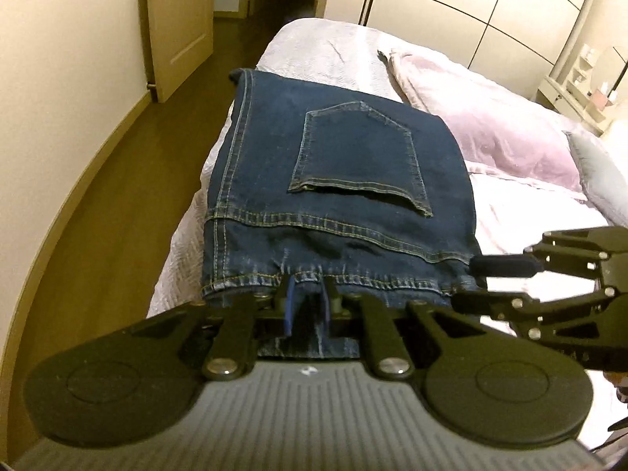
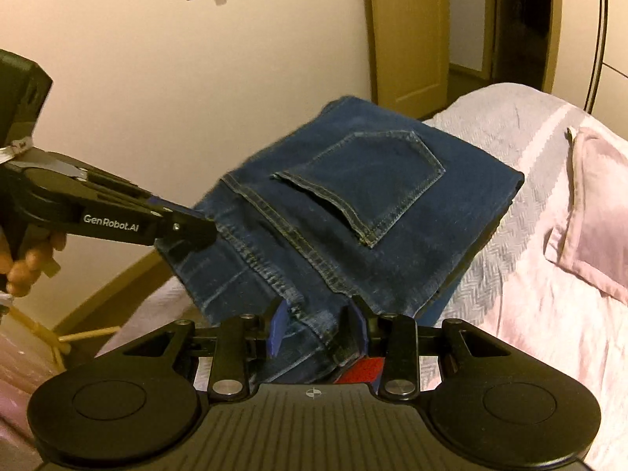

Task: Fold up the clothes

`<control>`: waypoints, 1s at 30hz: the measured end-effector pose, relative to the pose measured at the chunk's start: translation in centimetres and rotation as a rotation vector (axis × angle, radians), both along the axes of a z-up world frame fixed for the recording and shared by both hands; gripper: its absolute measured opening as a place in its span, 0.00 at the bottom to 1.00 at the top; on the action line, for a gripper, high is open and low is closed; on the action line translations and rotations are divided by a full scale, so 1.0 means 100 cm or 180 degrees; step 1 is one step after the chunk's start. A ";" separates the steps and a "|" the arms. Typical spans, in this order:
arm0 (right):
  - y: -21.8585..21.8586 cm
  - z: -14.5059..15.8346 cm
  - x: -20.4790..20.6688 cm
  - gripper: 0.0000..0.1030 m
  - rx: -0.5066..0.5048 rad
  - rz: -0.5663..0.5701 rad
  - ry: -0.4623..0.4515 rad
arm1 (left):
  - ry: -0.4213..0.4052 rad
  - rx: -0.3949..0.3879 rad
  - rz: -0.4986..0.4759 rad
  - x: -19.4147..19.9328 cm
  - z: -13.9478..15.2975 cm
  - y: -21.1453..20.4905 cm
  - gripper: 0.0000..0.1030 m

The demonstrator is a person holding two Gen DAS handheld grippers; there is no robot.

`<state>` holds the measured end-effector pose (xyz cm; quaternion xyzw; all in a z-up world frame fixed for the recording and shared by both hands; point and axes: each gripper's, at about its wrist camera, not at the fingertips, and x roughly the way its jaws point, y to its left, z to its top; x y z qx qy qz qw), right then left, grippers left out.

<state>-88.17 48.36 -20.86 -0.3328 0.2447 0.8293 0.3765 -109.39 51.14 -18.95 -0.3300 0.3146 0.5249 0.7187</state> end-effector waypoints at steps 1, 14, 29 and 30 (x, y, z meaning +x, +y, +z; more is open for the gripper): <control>-0.001 -0.002 0.000 0.38 -0.0020 0.0015 -0.0019 | 0.0025 -0.0038 0.0022 0.000 -0.005 0.001 0.11; 0.011 0.024 0.020 0.39 -0.0548 -0.0339 0.0058 | 0.0171 -0.0298 0.0525 0.029 0.036 -0.003 0.30; -0.060 0.075 0.084 0.60 -0.0496 -0.0280 0.0211 | 0.0601 -0.0036 0.1176 0.126 0.094 -0.113 0.41; -0.066 0.079 0.092 0.60 -0.0482 -0.0249 0.0229 | 0.0584 -0.0017 0.1256 0.136 0.097 -0.123 0.42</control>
